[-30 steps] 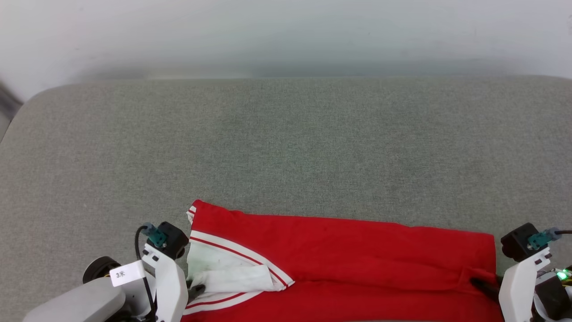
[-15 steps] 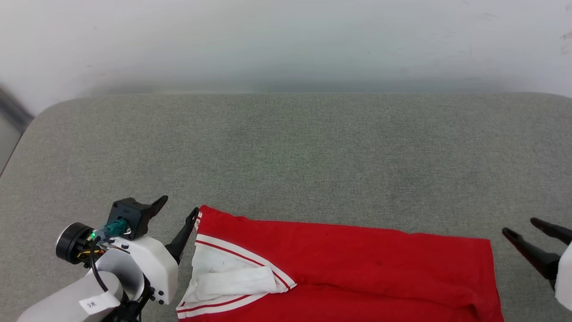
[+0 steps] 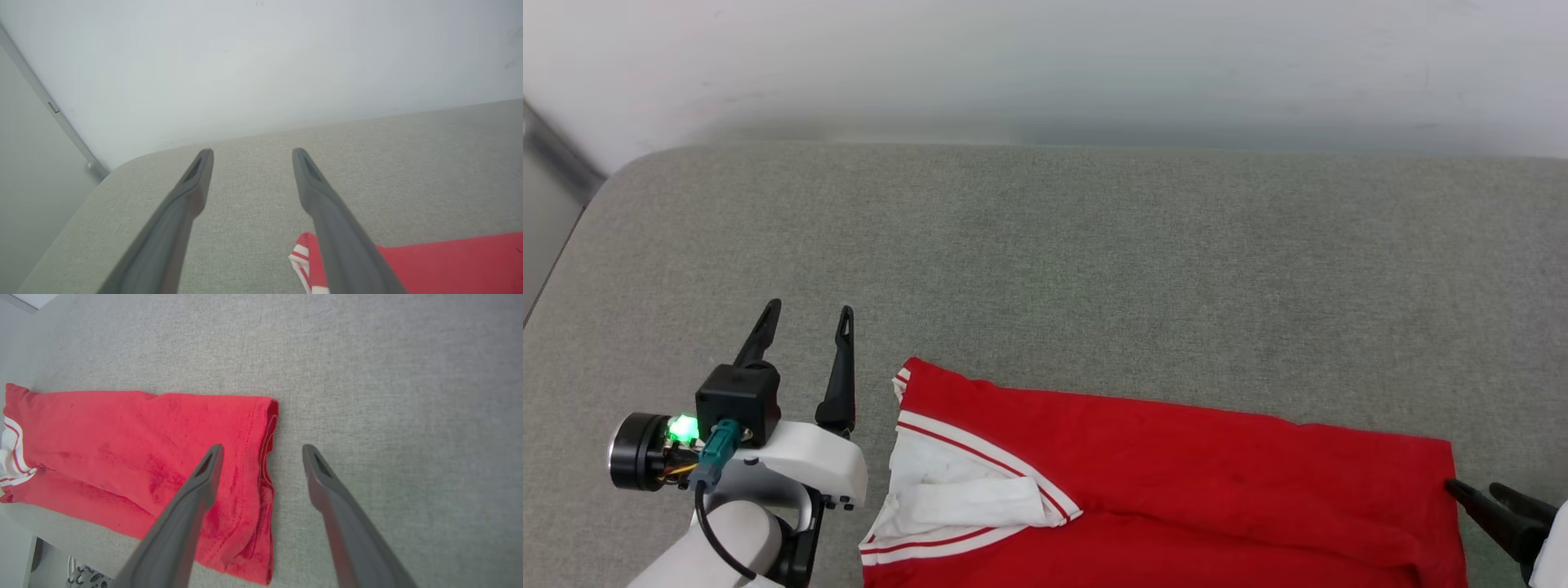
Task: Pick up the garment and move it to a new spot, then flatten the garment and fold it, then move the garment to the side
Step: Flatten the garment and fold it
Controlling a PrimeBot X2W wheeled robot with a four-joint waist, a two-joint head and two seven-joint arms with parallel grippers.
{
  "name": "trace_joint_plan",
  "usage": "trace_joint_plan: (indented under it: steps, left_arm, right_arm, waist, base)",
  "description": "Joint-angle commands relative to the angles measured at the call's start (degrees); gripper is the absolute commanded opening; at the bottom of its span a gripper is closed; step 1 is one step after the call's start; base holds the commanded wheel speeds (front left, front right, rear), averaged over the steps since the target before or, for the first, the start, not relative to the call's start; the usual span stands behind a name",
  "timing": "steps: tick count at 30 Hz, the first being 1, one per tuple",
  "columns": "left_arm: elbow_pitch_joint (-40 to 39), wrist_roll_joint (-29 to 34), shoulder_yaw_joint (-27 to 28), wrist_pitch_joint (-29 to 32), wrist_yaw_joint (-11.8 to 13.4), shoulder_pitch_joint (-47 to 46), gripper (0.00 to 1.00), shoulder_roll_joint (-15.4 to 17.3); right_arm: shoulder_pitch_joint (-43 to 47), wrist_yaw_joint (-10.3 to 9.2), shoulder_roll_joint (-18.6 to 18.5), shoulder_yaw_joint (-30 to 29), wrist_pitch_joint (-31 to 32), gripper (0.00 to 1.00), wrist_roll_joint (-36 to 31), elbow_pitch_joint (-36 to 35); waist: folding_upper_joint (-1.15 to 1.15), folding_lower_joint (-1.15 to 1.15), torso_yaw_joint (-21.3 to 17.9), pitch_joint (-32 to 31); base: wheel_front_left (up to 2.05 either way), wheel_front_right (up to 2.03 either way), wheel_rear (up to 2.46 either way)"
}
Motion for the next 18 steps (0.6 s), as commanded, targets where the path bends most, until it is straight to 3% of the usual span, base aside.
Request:
trace_joint_plan:
  steps: [1, 9, 18]
  left_arm:
    - [-0.5, 1.8, 2.1, -0.2, 0.2, 1.6, 1.00, -1.4]
    - [-2.0, 14.3, 14.0, -0.2, -2.1, 8.6, 1.00, -10.6]
    - [-3.0, 24.1, 23.3, -0.2, -6.2, 15.2, 1.00, -18.8]
  right_arm:
    - [0.7, -0.02, 0.8, 0.0, 0.2, 1.00, 0.5, 0.7]
    - [0.9, -0.02, 4.6, 2.9, 3.0, 1.00, 2.2, 4.0]
    - [-0.1, -0.01, 7.1, 7.2, 4.6, 1.00, 4.3, 3.7]
  waist:
    - [0.00, 0.00, 0.5, 0.5]
    - [0.00, 0.00, 2.1, 1.9]
    - [0.00, 0.00, 2.7, 2.1]
  base:
    - [0.00, 0.00, 0.00]
    - [0.00, 0.00, 0.00]
    - [0.00, 0.00, 0.00]
